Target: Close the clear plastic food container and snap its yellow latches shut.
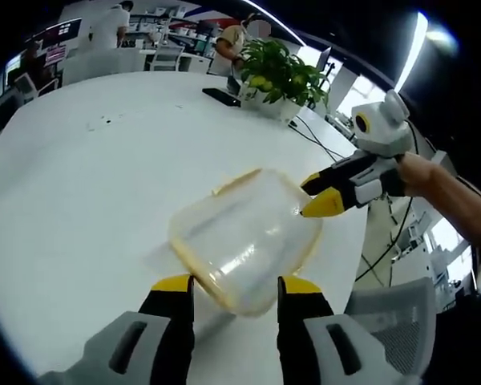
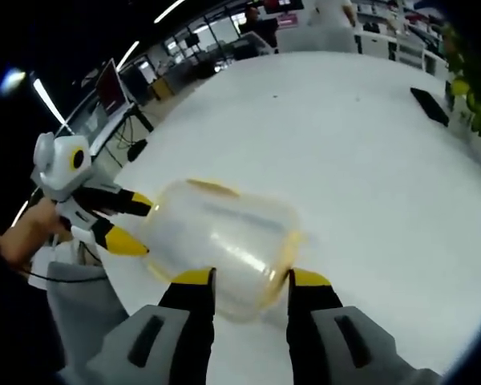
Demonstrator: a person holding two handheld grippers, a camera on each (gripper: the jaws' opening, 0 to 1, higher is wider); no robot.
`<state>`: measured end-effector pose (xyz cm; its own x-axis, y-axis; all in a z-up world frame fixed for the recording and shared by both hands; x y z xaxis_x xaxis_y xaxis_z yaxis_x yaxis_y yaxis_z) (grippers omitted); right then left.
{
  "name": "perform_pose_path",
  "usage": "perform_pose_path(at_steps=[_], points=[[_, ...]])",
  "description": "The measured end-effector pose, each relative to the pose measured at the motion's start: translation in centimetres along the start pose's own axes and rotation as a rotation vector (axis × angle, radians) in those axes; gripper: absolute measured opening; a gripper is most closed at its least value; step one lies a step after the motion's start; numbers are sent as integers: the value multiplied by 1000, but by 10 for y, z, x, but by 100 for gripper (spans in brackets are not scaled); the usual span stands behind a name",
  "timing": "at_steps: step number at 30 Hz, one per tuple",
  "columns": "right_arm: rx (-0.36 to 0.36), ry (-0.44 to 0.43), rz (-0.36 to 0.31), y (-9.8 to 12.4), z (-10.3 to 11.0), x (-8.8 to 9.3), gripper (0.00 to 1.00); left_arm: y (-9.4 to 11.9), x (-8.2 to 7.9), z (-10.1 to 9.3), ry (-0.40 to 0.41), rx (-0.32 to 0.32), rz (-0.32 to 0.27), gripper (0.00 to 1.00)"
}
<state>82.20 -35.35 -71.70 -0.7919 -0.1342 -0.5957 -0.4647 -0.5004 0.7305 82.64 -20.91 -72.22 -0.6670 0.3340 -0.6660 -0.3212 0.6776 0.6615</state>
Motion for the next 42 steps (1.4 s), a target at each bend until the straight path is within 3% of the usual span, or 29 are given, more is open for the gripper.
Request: perform_pose_path(at_steps=[42], points=[[36,-29,-14,-24,60,8,32,46,31,26,-21,17,54,34]])
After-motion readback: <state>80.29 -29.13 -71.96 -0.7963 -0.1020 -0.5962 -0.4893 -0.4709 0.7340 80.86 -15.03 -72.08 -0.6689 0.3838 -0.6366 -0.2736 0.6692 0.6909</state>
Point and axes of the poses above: the point that each gripper's makers call its tool centre point, and the gripper's own axes: y roughly backward along the fingers, z roughly to its left, x roughly out of its underside, the point moved 1 cm from there along y, roughly backward along the fingers, and after that the axes turned 4 degrees about -z, right-handed, at the moved point
